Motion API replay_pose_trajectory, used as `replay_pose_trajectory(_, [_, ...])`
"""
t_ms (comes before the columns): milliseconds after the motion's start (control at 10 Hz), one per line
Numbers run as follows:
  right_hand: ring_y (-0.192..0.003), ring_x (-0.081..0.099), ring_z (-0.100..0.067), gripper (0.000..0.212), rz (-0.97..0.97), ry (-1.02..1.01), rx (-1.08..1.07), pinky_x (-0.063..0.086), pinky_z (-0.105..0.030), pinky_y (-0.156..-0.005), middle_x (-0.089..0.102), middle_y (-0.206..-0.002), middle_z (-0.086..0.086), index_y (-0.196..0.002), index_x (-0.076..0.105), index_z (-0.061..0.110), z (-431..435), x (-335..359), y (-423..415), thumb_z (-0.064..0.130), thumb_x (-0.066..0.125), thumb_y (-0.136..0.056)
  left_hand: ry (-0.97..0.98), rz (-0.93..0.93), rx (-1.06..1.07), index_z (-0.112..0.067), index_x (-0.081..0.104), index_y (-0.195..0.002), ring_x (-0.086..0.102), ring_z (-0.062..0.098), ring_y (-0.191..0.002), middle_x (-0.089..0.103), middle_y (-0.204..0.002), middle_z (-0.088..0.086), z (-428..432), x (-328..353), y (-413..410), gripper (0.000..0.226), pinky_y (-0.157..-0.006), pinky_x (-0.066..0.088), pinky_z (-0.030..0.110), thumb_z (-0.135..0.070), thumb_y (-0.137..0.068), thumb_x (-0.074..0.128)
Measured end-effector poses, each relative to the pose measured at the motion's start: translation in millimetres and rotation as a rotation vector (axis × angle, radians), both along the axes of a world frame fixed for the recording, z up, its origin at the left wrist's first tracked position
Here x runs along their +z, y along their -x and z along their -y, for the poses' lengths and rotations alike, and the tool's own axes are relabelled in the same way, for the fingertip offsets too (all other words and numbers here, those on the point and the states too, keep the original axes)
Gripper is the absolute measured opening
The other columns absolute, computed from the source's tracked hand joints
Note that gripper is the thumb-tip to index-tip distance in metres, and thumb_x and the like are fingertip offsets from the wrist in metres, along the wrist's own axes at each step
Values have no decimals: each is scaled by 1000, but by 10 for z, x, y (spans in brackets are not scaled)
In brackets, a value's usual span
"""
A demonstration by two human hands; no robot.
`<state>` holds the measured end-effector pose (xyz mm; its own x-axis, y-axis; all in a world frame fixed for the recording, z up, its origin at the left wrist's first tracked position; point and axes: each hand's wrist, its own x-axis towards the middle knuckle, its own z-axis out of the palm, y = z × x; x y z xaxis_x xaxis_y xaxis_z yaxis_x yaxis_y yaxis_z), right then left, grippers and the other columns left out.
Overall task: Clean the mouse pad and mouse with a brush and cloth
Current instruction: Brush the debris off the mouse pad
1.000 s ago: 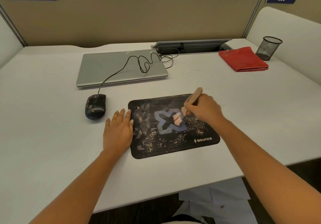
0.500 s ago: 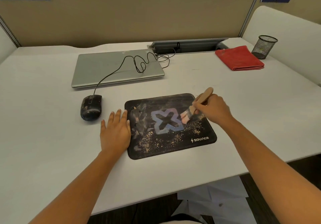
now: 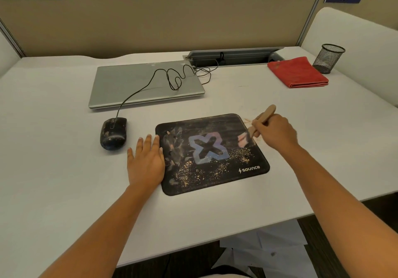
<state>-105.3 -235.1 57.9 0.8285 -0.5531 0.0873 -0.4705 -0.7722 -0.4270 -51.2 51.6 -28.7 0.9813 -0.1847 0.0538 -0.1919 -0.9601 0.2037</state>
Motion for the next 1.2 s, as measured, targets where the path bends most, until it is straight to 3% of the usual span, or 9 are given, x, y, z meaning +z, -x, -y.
replay_pose_trajectory(100, [-72,52,-25,33,39,156,-53,36,-32,-63,65,-89,-14,-80,55,10,94,59,-8,38,44,-95,2,-3,-3,-22,12,-148,5,21,-145,11,-157,2,2,-3,-13,50,-116,5,45,-35,-100,15])
replay_pose_trajectory(200, [-86,61,-29,35,119,-110,21,43,-34,-70,67,-93,-13,-97,65,5,91,24,-19,34,46,-94,1,-5,-6,-23,12,-148,5,22,-145,11,-157,2,9,-4,-30,50,-116,5,45,-35,-99,14])
replay_pose_trajectory(400, [-74,59,-28,35,74,208,-40,35,-30,-61,66,-87,-14,-87,59,8,27,41,39,36,40,-97,1,-13,-7,-24,11,-148,4,22,-145,10,-157,2,10,-7,-41,51,-116,4,45,-37,-99,14])
replay_pose_trajectory(500, [-52,46,-13,36,155,75,48,28,-22,-49,58,-66,-4,-89,64,4,-169,74,25,34,44,-95,1,-5,-7,-24,12,-148,5,22,-145,11,-157,2,12,2,-48,50,-116,4,45,-36,-99,14])
replay_pose_trajectory(700, [-52,55,-1,27,161,-530,367,40,-9,-47,67,-77,-2,-95,66,10,-889,-73,-27,29,46,-95,-3,-11,-12,-24,12,-148,4,22,-145,10,-157,2,6,13,-24,51,-116,4,45,-37,-99,14])
replay_pose_trajectory(800, [-60,59,5,20,108,-628,449,45,-7,-54,71,-91,-7,-94,64,12,-1066,-149,-14,24,48,-95,-2,-19,-13,-24,11,-148,3,21,-145,9,-157,2,8,20,-25,50,-117,3,45,-37,-99,14])
replay_pose_trajectory(900, [-77,65,-13,28,43,-498,416,54,-27,-71,70,-87,-8,-101,63,9,-1021,-170,4,30,46,-95,-8,-17,-16,-24,11,-148,4,22,-145,9,-157,2,3,17,-29,51,-116,3,45,-37,-99,13])
replay_pose_trajectory(1000, [-56,52,-6,32,3,-333,357,39,-20,-53,62,-71,4,-96,65,14,-811,-121,8,36,42,-96,-9,-12,-16,-23,11,-148,4,22,-145,10,-157,3,-1,9,-31,51,-116,3,45,-37,-99,13])
replay_pose_trajectory(1200, [-64,48,-16,31,-14,-16,77,29,-24,-54,54,-71,1,-80,58,16,-208,49,125,39,43,-95,-1,-10,-18,-23,13,-148,5,22,-145,11,-157,3,-3,2,-34,50,-116,3,45,-36,-99,14])
